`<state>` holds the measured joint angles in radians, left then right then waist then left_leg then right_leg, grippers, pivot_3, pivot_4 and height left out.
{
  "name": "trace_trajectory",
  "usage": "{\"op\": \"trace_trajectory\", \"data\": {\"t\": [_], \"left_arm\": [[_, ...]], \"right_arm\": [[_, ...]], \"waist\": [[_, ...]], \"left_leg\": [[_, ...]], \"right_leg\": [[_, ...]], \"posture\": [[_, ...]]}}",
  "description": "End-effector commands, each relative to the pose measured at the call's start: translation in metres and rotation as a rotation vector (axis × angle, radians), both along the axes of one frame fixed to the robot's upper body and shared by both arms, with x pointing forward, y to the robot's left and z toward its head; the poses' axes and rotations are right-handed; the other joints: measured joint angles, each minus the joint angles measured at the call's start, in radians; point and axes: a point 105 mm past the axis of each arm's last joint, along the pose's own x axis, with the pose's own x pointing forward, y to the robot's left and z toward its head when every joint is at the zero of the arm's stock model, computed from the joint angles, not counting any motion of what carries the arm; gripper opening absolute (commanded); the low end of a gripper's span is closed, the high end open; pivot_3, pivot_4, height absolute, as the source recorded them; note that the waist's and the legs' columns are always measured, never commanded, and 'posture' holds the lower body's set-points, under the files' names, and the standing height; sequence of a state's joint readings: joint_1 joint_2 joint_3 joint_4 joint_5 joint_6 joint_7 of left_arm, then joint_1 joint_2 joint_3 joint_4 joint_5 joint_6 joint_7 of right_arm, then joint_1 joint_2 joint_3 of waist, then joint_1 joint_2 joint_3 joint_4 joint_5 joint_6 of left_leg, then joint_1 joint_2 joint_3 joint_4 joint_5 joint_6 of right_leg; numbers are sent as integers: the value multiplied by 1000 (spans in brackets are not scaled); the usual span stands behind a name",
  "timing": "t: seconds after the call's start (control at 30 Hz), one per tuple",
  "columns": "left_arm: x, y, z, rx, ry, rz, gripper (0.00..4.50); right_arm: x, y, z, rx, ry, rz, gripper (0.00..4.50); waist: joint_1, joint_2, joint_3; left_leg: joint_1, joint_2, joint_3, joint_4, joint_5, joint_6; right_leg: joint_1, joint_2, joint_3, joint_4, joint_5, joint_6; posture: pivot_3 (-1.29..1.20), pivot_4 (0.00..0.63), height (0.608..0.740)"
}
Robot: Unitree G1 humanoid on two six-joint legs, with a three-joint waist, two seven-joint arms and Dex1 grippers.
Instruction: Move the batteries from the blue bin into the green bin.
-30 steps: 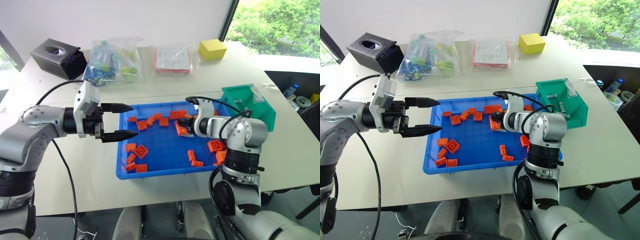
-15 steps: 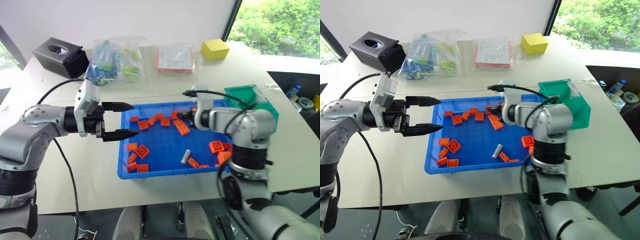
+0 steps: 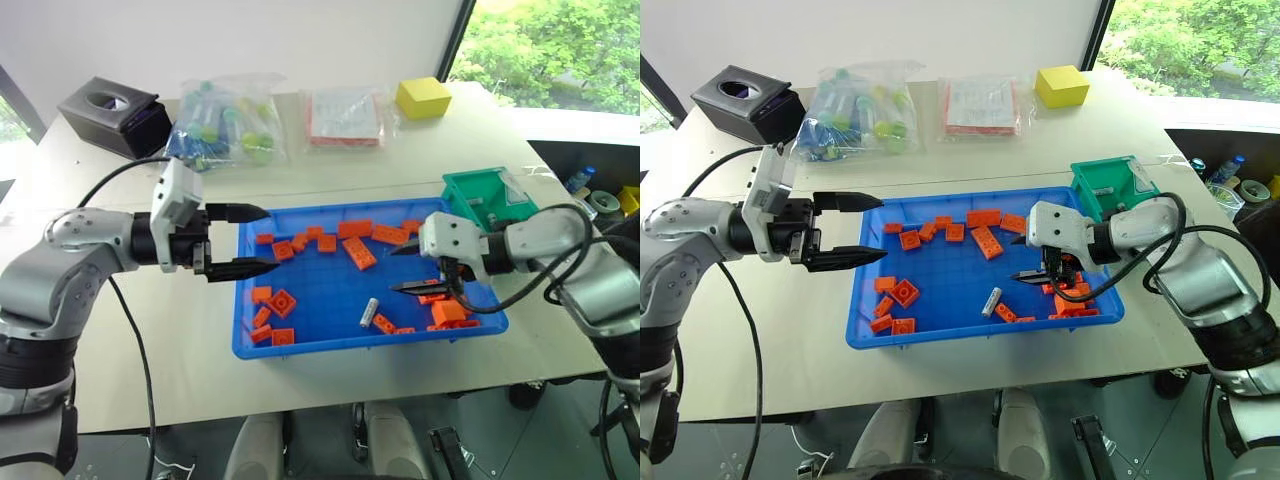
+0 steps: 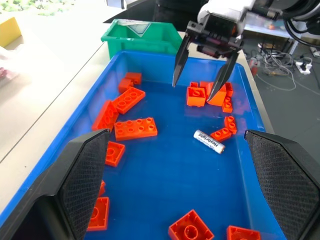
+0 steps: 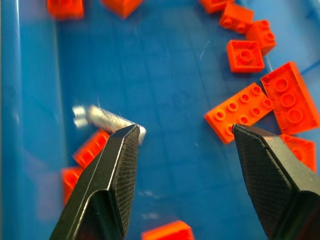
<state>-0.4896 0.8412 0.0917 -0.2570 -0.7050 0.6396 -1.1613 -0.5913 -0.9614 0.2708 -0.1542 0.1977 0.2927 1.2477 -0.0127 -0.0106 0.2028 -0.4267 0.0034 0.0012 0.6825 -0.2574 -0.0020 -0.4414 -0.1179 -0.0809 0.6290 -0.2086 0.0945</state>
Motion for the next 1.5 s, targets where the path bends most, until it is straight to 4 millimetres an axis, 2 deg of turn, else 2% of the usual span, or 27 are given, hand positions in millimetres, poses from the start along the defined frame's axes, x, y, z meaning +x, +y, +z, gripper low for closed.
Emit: {"op": "trace_trajectory", "data": {"t": [0.03, 0.23, 0.5, 0.8, 1.23, 1.33, 1.47, 1.5], "left_arm": [[-2, -1, 9, 2, -55, -13, 4500], [-4, 0, 10, -2, -59, 0, 4500], [-7, 4, 10, 1, -61, 21, 4500], [-9, 6, 11, 1, -62, 36, 4500], [-5, 6, 13, -7, -72, 34, 4500], [-4, 5, 14, -9, -76, 33, 4500], [-3, 4, 14, -10, -80, 29, 4500], [-3, 4, 14, -10, -80, 29, 4500]], "right_arm": [[4, 1, 2, -104, -120, 159, 3000], [10, 8, -19, -213, -177, 367, 3000], [18, 26, -29, -242, -191, 513, 3000], [4, 39, -50, -263, -152, 659, 3000], [-8, 60, -57, -232, -134, 730, 3000], [-9, 59, -59, -237, -125, 728, 2219], [-7, 55, -59, -240, -126, 706, 206], [-6, 54, -58, -236, -126, 693, 77]], "waist": [[1, 0, 0], [2, 0, 0], [1, 0, 0], [2, 0, 0], [2, 0, 0], [2, 0, 0], [1, 0, 0], [1, 0, 0]], "left_leg": [[0, 0, 0, 0, 0, 0], [0, 0, 0, 0, 0, 0], [0, 0, 0, 0, 1, -1], [0, 0, -1, 0, 1, -2], [2, 0, -1, 0, 2, -3], [2, 0, -2, 0, 2, -3], [2, -1, -1, 1, 2, -3], [2, -1, -1, 1, 2, -3]], "right_leg": [[0, 0, 0, 0, 1, -2], [0, 0, 0, 0, 2, -3], [0, 0, 0, 1, 2, -3], [1, 0, 0, 1, 2, -3], [2, 0, 0, 2, 2, -3], [2, 0, 0, 2, 2, -3], [2, 0, 0, 2, 2, -3], [2, 0, 0, 2, 2, -3]], "posture": [[0, 150, 692], [0, 150, 692], [0, 150, 692], [0, 150, 692], [0, 150, 692], [0, 150, 692], [0, 150, 692], [0, 150, 692]]}}
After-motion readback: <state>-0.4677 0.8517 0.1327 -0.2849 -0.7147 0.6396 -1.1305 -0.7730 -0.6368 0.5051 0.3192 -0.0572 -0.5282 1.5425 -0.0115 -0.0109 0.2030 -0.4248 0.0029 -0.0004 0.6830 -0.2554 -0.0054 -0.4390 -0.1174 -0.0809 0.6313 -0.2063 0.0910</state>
